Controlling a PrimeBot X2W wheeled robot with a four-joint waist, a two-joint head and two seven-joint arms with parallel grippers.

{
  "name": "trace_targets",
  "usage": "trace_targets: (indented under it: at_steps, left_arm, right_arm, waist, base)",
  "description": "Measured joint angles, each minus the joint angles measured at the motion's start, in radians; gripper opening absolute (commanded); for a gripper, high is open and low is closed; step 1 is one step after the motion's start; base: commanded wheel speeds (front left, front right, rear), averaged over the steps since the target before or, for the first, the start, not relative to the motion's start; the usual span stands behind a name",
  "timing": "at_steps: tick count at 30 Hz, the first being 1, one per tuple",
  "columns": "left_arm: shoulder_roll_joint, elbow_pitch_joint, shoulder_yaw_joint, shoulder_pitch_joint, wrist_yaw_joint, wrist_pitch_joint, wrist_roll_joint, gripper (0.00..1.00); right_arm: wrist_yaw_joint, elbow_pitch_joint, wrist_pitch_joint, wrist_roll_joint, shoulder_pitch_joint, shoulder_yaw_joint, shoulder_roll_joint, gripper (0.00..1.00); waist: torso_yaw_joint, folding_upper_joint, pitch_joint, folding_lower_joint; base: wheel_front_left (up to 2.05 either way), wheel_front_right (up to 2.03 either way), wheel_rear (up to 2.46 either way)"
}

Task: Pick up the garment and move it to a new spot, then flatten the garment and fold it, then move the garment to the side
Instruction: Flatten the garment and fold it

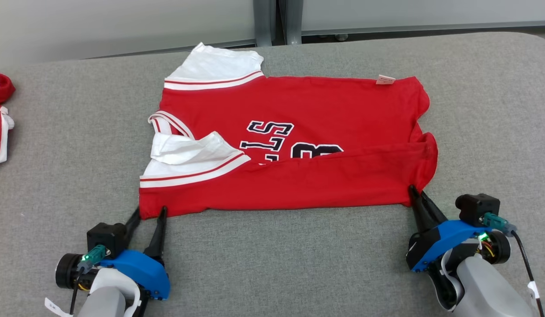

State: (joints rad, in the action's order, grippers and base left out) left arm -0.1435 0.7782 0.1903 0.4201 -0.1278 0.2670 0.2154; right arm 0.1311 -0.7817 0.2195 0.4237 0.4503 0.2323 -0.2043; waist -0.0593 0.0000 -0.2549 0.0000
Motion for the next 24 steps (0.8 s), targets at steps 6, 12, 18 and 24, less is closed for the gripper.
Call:
trace_targets:
  at_steps: [6,12,18,24]
  left_arm:
    - [0.003,-0.034,0.0,-0.03,-0.003,-0.002,0.021,0.0]
    - [0.011,-0.119,-0.04,-0.142,-0.003,-0.002,0.027,0.0]
    - [0.031,-0.202,-0.069,-0.311,0.004,-0.002,0.014,0.0]
    - [0.05,-0.275,-0.104,-0.45,0.014,-0.002,0.018,0.0]
  right_arm:
    - [0.0,-0.012,0.024,0.023,-0.014,0.015,0.003,0.0]
    - [0.0,0.02,0.036,0.046,-0.102,0.024,0.006,0.0]
    - [0.0,0.077,0.04,0.062,-0.237,0.036,0.006,0.0]
    - [0.0,0.16,0.017,0.07,-0.367,0.03,-0.006,0.0]
  waist:
    - [0.005,0.0,0.042,0.0]
    - [0.013,0.0,0.106,0.0]
    - [0.026,0.0,0.177,-0.0001]
    - [0.046,0.0,0.231,-0.0002]
  base:
    - [0.0,0.0,0.0]
    - [0.0,0.0,0.0]
    - [0.0,0.0,0.0]
    - [0.0,0.0,0.0]
